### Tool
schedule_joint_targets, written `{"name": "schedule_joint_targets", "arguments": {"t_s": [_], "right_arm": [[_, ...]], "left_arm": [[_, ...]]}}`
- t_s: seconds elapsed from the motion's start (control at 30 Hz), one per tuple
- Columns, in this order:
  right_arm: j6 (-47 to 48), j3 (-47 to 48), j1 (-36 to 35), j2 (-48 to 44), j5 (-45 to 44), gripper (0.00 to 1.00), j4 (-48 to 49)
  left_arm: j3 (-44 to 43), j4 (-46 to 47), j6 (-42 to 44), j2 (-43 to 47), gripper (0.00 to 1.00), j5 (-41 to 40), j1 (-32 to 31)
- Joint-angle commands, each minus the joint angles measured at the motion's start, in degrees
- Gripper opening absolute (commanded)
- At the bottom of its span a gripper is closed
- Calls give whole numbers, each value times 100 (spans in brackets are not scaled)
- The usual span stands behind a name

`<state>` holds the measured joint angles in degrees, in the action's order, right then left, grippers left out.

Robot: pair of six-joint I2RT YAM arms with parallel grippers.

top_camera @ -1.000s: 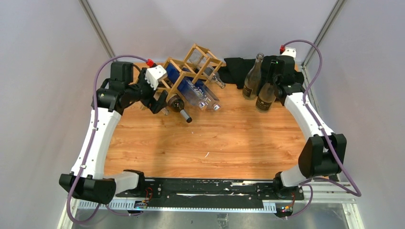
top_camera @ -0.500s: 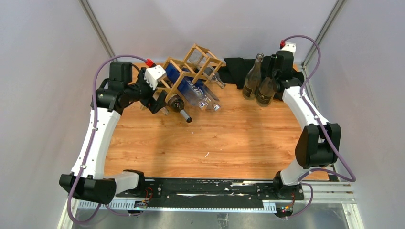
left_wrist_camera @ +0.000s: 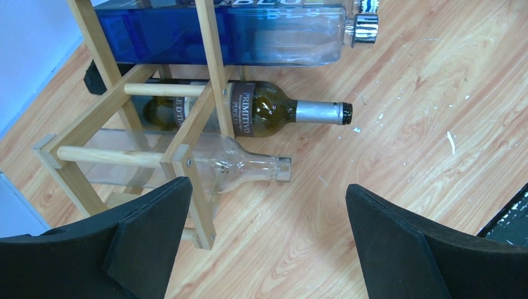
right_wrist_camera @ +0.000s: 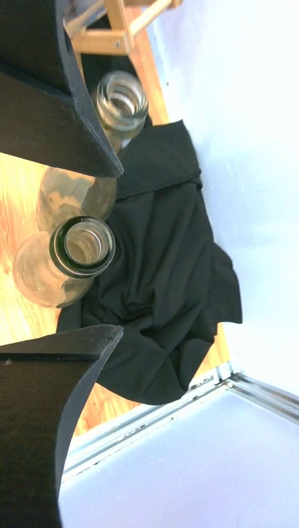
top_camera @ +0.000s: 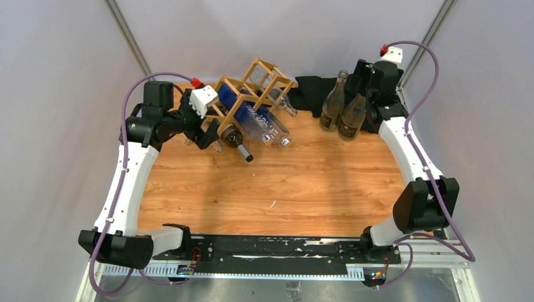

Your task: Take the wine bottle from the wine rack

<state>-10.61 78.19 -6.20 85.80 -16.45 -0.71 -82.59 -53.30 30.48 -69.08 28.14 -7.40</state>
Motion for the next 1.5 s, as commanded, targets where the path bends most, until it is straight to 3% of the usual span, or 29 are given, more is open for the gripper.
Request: {"name": "schedule_joint_targets", "arguments": {"t_s": [0.0,0.27,0.53,0.9,1.2,1.47], "right_arm": [[-341,368,34,-413,113,91,-467],[-755,758,-483,-1149,483,92,-1257],[-1104,758,-2367,-1188,879,93,-1563],[-1278,1235,-4181,194,1342,94,-1505],[-1501,1855,-4730,1489,1966,94,-1399],[-1805,2569,-4777,2622,2564,95,-1261]], "left_arm": [[-201,-40,-56,25,100,78,107],[-478,-40,-154,-292,100,323,573],[-575,-40,-213,-494,100,604,1164],[-485,-40,-64,-447,100,605,1533],[-438,-40,64,-398,100,581,1586],[-253,-40,199,-286,100,432,1584]]}}
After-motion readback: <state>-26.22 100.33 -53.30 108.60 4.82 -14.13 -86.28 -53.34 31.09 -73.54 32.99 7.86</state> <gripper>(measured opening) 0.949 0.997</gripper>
